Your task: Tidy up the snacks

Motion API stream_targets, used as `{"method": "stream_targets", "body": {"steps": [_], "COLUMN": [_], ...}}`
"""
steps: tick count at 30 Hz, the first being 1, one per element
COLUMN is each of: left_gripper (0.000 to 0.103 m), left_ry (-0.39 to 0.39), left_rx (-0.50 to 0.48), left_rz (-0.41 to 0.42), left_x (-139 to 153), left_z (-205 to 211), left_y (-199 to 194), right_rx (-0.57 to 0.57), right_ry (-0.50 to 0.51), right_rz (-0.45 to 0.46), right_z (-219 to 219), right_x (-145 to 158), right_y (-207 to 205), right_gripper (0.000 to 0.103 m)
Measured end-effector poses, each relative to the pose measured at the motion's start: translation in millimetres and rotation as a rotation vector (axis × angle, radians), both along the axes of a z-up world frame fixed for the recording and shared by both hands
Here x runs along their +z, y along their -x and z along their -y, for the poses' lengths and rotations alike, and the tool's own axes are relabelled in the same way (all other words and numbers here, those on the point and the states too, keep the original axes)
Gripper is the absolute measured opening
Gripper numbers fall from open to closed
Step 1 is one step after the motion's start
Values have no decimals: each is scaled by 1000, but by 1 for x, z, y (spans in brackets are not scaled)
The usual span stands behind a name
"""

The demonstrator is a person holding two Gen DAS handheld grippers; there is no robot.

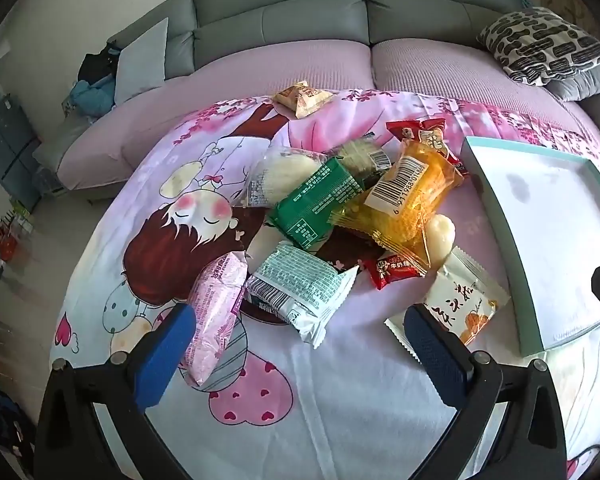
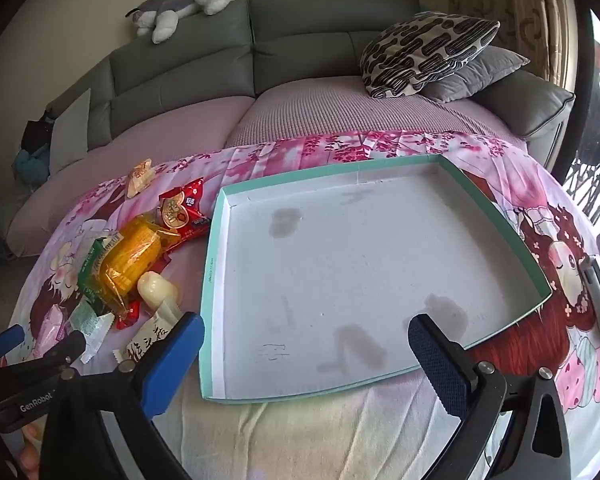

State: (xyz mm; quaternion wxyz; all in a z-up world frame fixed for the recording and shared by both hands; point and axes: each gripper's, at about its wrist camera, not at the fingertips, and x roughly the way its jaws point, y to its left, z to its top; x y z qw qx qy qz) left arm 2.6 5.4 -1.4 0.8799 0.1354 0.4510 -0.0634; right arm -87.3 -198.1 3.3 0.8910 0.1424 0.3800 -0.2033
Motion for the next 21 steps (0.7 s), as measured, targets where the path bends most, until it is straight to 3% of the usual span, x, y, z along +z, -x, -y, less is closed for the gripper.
{"method": "stream_targets", "body": {"steps": [21], "left_gripper": [103], "left_ry": [10], "left_rx": [-27], "left_rz": [0], "left_x": [1], "left_z": [3], "left_y": [3], "right_rx": [7], "right_ry": [7], "right_rz": [-15], "right_z": [-6], "right_x": [0], "right_y": [-1], "right_gripper": [103]}}
